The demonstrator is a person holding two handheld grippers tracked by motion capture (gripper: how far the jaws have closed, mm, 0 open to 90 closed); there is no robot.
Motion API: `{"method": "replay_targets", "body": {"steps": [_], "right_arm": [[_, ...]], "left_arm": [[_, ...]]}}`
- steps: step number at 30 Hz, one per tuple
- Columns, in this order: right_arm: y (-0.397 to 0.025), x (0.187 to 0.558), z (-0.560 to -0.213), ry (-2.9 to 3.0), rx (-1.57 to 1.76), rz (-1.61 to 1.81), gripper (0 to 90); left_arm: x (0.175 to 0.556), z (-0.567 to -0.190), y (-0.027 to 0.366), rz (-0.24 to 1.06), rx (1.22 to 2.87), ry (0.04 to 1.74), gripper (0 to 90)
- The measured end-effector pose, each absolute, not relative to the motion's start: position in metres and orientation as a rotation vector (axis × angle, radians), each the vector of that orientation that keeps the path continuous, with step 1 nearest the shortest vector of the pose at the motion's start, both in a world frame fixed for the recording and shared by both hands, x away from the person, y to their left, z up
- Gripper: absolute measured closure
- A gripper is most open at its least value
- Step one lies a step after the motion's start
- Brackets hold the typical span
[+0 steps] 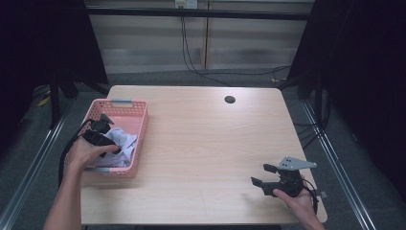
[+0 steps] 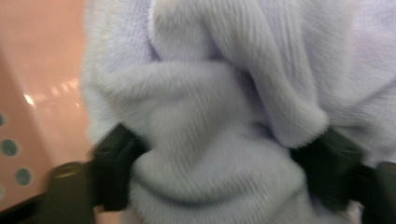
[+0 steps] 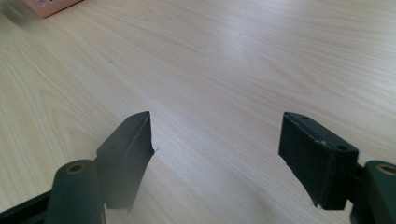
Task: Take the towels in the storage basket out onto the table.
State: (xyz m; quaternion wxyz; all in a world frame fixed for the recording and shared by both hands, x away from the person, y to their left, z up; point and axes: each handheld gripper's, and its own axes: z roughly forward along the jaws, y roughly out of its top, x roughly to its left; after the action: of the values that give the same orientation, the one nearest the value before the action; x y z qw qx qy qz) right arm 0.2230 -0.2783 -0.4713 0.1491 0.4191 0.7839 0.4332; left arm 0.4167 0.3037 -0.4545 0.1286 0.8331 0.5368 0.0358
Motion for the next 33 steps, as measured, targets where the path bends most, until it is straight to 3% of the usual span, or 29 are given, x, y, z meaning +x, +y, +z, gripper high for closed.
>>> {"method": "replay_targets", "body": {"steps": [3, 9, 18, 33], "right_arm": [[-0.278, 0.223, -0.471, 2.254, 1.206, 1.244, 25.1], [-0.273, 0.223, -0.472, 2.274, 1.191, 1.209, 25.0], [-0.274, 0.223, -0.472, 2.263, 1.206, 1.212, 24.7], [-0.270, 0.222, -0.474, 2.299, 1.199, 1.178, 24.9]], "left_arm": [[0.414, -0.451, 0.311, 0.106, 2.384, 1.548, 45.8], [0.409, -0.446, 0.315, 0.123, 2.339, 1.502, 57.7], [0.397, -0.439, 0.336, 0.036, 2.153, 1.441, 60.1], [0.389, -0.409, 0.351, 0.096, 1.965, 1.409, 59.6]]}}
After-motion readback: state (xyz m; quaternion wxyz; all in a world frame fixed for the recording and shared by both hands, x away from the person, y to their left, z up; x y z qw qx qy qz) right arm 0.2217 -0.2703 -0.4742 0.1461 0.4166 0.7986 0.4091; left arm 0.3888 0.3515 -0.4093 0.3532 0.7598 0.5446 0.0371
